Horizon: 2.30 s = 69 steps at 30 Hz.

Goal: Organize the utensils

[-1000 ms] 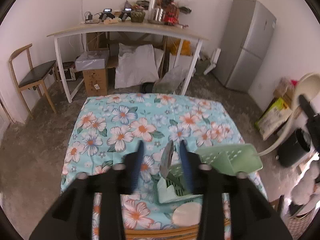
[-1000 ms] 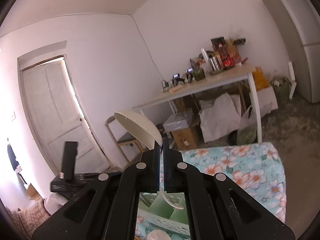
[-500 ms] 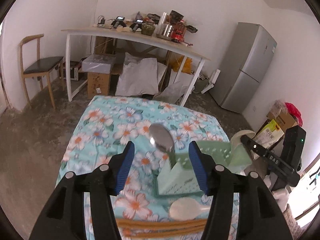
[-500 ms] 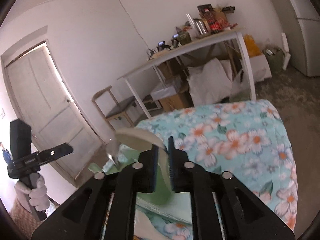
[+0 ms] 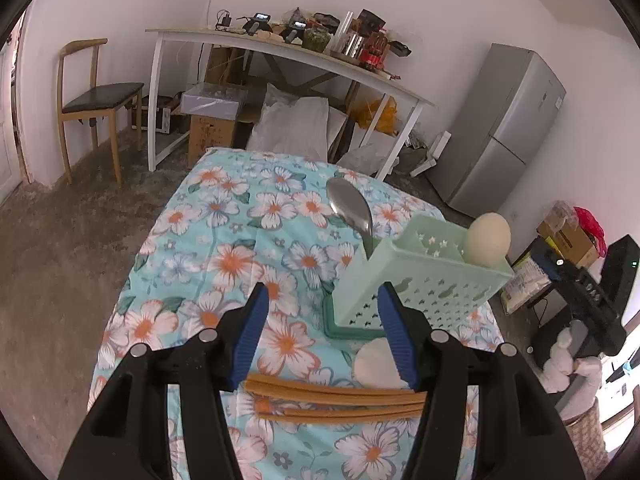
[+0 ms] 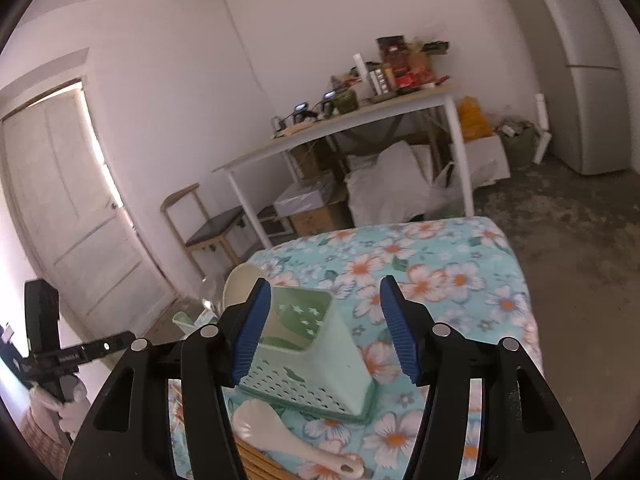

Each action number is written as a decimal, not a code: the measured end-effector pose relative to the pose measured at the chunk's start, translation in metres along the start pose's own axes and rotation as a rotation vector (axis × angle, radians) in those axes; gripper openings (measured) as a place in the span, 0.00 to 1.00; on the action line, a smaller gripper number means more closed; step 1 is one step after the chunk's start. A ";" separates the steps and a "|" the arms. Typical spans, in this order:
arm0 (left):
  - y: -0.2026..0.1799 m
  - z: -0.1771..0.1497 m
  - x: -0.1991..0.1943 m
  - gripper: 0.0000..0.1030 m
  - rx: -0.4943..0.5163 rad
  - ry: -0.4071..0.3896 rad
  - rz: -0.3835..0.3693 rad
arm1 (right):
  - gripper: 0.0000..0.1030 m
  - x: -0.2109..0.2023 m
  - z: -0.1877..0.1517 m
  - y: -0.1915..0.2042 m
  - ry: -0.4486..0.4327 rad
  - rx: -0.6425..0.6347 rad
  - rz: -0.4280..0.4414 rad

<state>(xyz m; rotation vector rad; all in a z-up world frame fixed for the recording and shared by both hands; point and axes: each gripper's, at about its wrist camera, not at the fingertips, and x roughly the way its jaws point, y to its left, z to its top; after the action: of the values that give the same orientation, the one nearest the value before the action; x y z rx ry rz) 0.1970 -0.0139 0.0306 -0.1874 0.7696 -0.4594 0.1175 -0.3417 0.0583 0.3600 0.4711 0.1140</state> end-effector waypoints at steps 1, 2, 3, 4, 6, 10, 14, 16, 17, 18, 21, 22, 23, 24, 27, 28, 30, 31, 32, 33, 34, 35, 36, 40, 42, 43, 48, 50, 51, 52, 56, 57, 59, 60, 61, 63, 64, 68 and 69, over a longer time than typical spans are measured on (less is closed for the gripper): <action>0.000 -0.001 0.000 0.53 0.002 0.000 0.003 | 0.53 -0.007 0.000 0.000 -0.011 0.009 -0.007; -0.001 -0.004 0.000 0.53 0.005 0.001 0.008 | 0.53 -0.013 -0.002 0.000 -0.021 0.016 -0.010; -0.001 -0.007 0.002 0.53 0.011 0.003 0.012 | 0.53 -0.019 -0.004 0.001 -0.028 0.021 -0.011; -0.001 -0.009 0.002 0.53 0.017 0.004 0.018 | 0.53 -0.023 -0.006 0.002 -0.029 0.022 -0.007; -0.001 -0.015 0.006 0.53 0.027 0.013 0.033 | 0.53 -0.026 -0.017 0.010 -0.004 0.020 0.014; -0.003 -0.028 0.024 0.53 0.046 0.054 0.085 | 0.53 -0.009 -0.048 0.022 0.138 0.020 0.054; -0.008 -0.038 0.054 0.53 0.096 0.126 0.158 | 0.52 0.021 -0.087 0.029 0.324 0.058 0.054; -0.013 -0.044 0.069 0.53 0.141 0.159 0.197 | 0.44 0.038 -0.102 0.031 0.408 0.062 0.039; -0.014 -0.047 0.073 0.53 0.154 0.171 0.204 | 0.40 0.044 -0.107 0.031 0.436 0.063 0.024; -0.017 -0.050 0.079 0.53 0.174 0.186 0.209 | 0.35 0.053 -0.111 0.030 0.471 0.064 0.002; -0.022 -0.063 0.092 0.53 0.232 0.211 0.260 | 0.28 0.070 -0.124 0.026 0.515 0.060 -0.053; -0.022 -0.067 0.095 0.53 0.239 0.224 0.271 | 0.27 0.075 -0.126 0.026 0.530 0.065 -0.060; -0.021 -0.072 0.097 0.53 0.240 0.238 0.279 | 0.25 0.077 -0.129 0.024 0.540 0.073 -0.060; -0.022 -0.076 0.098 0.53 0.247 0.244 0.288 | 0.25 0.078 -0.131 0.024 0.544 0.073 -0.063; -0.025 -0.084 0.092 0.53 0.284 0.237 0.301 | 0.25 0.075 -0.133 0.030 0.556 0.043 -0.058; -0.026 -0.087 0.090 0.53 0.284 0.246 0.288 | 0.25 0.071 -0.141 0.030 0.560 0.034 -0.055; -0.028 -0.090 0.084 0.53 0.293 0.245 0.284 | 0.25 0.066 -0.143 0.036 0.574 0.018 -0.045; -0.028 -0.092 0.080 0.53 0.296 0.244 0.279 | 0.25 0.062 -0.145 0.038 0.580 0.013 -0.039; -0.028 -0.093 0.078 0.53 0.296 0.244 0.275 | 0.25 0.058 -0.148 0.040 0.587 0.013 -0.031; -0.028 -0.094 0.075 0.53 0.292 0.245 0.267 | 0.25 0.056 -0.149 0.042 0.591 0.013 -0.027; -0.026 -0.094 0.071 0.53 0.285 0.248 0.255 | 0.25 0.053 -0.150 0.044 0.595 0.006 -0.020; -0.026 -0.095 0.070 0.53 0.282 0.249 0.248 | 0.25 0.052 -0.151 0.047 0.598 -0.003 -0.017; -0.024 -0.095 0.066 0.53 0.272 0.251 0.237 | 0.25 0.051 -0.150 0.049 0.600 -0.013 -0.013; -0.019 -0.095 0.061 0.53 0.227 0.238 0.203 | 0.28 0.056 -0.132 0.054 0.551 -0.057 -0.015; -0.017 -0.095 0.058 0.53 0.204 0.227 0.187 | 0.33 0.062 -0.121 0.052 0.518 -0.061 -0.014; -0.017 -0.094 0.055 0.53 0.190 0.221 0.174 | 0.33 0.068 -0.115 0.050 0.501 -0.052 -0.005; -0.015 -0.092 0.050 0.53 0.151 0.201 0.104 | 0.36 0.095 -0.099 0.021 0.518 0.098 0.046; -0.015 -0.093 0.048 0.53 0.139 0.200 0.067 | 0.39 0.104 -0.098 0.010 0.538 0.155 0.071; -0.016 -0.094 0.047 0.53 0.132 0.203 0.043 | 0.39 0.108 -0.099 0.007 0.552 0.181 0.092; -0.016 -0.095 0.047 0.53 0.129 0.205 0.027 | 0.39 0.115 -0.102 0.005 0.582 0.214 0.124; -0.020 -0.098 0.046 0.53 0.138 0.205 0.002 | 0.41 0.113 -0.111 0.009 0.627 0.234 0.217; -0.020 -0.099 0.046 0.53 0.139 0.205 -0.003 | 0.43 0.108 -0.112 0.010 0.634 0.250 0.262; -0.020 -0.100 0.044 0.53 0.138 0.203 -0.013 | 0.43 0.101 -0.117 0.013 0.636 0.266 0.318; -0.020 -0.100 0.043 0.53 0.138 0.199 -0.018 | 0.43 0.099 -0.119 0.016 0.641 0.268 0.344; -0.020 -0.100 0.042 0.53 0.137 0.197 -0.019 | 0.43 0.095 -0.122 0.019 0.654 0.270 0.371; -0.019 -0.099 0.042 0.53 0.131 0.194 -0.021 | 0.43 0.087 -0.130 0.026 0.682 0.256 0.397; -0.018 -0.098 0.042 0.53 0.127 0.192 -0.020 | 0.43 0.086 -0.134 0.029 0.692 0.249 0.404; -0.016 -0.097 0.044 0.53 0.119 0.194 -0.017 | 0.43 0.081 -0.134 0.042 0.670 0.168 0.354; -0.017 -0.098 0.044 0.53 0.120 0.196 -0.015 | 0.43 0.081 -0.131 0.043 0.651 0.157 0.341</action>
<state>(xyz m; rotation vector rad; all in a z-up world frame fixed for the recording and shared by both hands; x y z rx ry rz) 0.1502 -0.0490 -0.0607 -0.0359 0.9304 -0.5418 0.1276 -0.2458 -0.0687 0.5567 1.0629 0.5371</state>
